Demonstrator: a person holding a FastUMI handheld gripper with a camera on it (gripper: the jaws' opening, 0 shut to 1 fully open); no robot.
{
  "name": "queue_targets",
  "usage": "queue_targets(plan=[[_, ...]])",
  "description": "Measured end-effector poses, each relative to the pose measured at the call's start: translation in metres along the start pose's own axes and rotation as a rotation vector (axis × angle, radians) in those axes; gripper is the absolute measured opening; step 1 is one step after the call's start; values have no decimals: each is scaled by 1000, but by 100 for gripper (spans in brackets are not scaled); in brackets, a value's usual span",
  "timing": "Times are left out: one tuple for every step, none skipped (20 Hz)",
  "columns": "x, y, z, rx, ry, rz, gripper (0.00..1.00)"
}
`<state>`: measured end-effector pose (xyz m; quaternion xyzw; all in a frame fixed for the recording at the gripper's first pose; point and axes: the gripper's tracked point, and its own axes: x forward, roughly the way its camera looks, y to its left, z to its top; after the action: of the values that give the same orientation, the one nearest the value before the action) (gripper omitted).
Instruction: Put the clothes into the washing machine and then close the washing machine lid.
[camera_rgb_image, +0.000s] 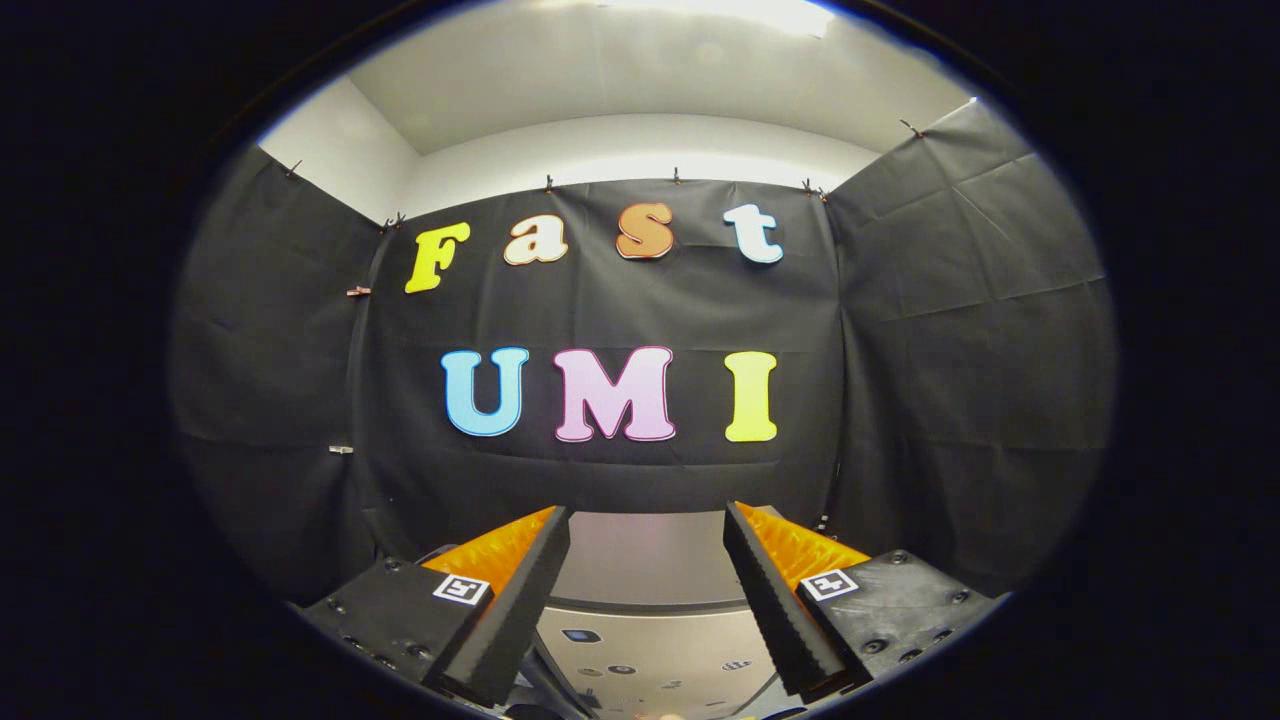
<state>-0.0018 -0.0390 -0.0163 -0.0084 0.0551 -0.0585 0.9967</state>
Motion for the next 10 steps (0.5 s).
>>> queue_targets(plan=[[1, 2, 0, 3, 2, 7, 97], [1, 4, -2, 2, 5, 11, 97], [1, 4, -3, -4, 9, 9, 97], [1, 2, -4, -13, 11, 4, 97], [1, 2, -4, -20, 13, 3, 97], [0, 4, -4, -21, 14, 5, 97], [0, 5, -4, -20, 13, 5, 97], [1, 5, -3, -20, 10, 3, 97], [1, 3, -1, -20, 4, -2, 97], [1, 2, -1, -22, 2, -6, 97]])
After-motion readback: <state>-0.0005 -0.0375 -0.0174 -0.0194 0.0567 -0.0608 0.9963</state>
